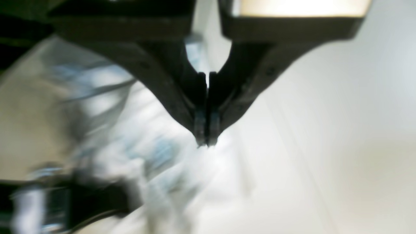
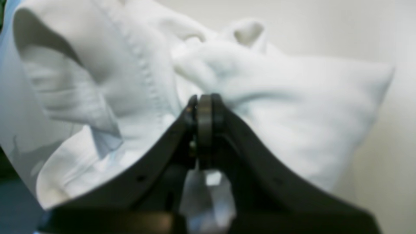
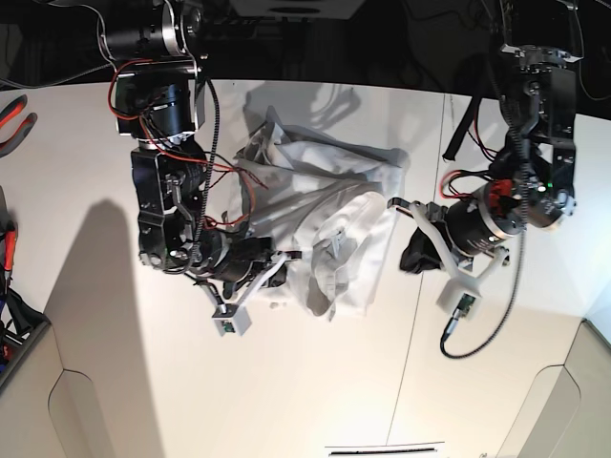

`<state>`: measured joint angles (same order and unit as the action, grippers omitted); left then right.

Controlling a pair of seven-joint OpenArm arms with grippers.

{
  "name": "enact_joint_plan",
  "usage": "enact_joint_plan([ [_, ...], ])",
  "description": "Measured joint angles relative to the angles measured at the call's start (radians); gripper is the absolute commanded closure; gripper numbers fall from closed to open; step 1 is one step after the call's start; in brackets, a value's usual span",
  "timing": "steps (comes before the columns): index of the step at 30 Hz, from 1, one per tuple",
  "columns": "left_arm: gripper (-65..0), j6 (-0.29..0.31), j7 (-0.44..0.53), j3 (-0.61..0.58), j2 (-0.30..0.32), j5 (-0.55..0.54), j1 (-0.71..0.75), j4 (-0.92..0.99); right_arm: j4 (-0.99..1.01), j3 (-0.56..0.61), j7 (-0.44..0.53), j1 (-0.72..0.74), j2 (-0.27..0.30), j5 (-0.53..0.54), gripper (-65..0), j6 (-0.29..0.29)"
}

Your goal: Layout the t-shirt on the table in an organized manner, then fold the t-shirt properly

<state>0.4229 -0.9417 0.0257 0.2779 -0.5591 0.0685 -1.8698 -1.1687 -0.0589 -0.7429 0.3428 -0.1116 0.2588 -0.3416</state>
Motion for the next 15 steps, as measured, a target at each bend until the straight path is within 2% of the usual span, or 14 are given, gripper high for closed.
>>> enact_joint_plan([
  [5, 0.0, 0.046, -0.008, 0.006, -0.008, -0.115, 0.015, 0.005, -0.193, 0.0, -0.039, 0.003, 0.0, 0.006, 0.0, -0.002],
  [9, 0.0, 0.105, -0.018, 0.006, -0.034, -0.214, 0.037, 0.005, -0.306, 0.0, -0.04, 0.003, 0.0, 0.007, 0.0, -0.021],
  [11, 0.0, 0.132, -0.023, 0.005, -0.061, -0.261, 0.037, 0.005, -0.321, 0.0, -0.039, 0.004, 0.0, 0.01, 0.0, -0.021],
  [15, 0.0, 0.139, -0.024, -0.038, -0.098, -0.286, 0.04, 0.042, -0.278, 0.0, -0.009, 0.003, 0.0, -0.001, 0.0, -0.023],
])
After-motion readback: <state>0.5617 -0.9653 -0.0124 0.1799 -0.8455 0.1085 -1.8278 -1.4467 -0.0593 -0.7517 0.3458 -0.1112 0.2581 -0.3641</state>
